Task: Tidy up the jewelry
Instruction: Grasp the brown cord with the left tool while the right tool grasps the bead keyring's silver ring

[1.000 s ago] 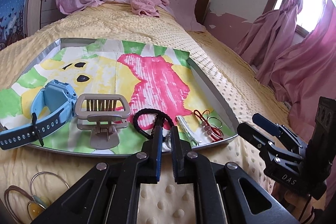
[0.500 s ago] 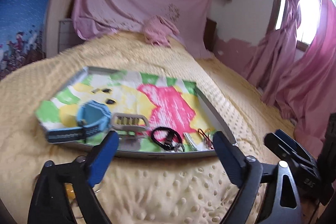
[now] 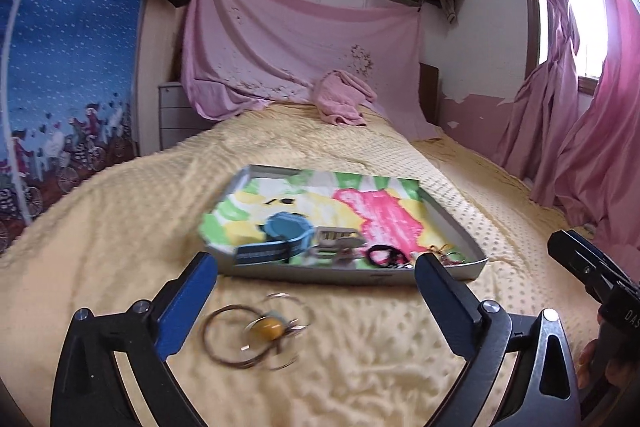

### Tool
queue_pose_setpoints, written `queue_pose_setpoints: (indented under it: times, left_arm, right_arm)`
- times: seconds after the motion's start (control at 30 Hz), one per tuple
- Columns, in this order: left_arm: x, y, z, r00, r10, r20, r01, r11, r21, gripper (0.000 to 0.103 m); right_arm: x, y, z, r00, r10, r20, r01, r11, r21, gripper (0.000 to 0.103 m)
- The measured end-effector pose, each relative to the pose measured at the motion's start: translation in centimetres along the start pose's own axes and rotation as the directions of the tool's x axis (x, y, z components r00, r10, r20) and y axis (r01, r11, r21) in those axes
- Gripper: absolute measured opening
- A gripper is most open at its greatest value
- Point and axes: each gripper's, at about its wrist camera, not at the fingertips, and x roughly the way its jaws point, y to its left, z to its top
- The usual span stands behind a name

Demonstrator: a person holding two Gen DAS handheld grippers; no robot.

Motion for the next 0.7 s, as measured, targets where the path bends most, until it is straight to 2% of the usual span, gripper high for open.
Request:
queue_pose_setpoints:
  times: [0.2, 0.43, 0.7]
  left_arm:
    - [-1.8, 2.3, -0.2, 0.998, 0.060, 0.004, -0.060, 0.998, 0.004, 0.100]
    - [-2.3, 5.5, -0.8, 0.983, 0.184, -0.029, -0.184, 0.983, 0.002, 0.100]
    - [-1.7, 6.7, -2.1, 0.972, 0.217, -0.086, -0.215, 0.976, 0.034, 0.100]
  right_arm:
    - [-0.2, 2.4, -1.4, 0.999, 0.035, -0.021, -0.035, 0.999, -0.023, 0.094]
    - [0.5, 4.6, -2.8, 0.996, 0.064, -0.065, -0.066, 0.997, -0.038, 0.094]
    - [2.5, 6.5, -4.1, 0.987, 0.087, -0.138, -0.098, 0.993, -0.073, 0.094]
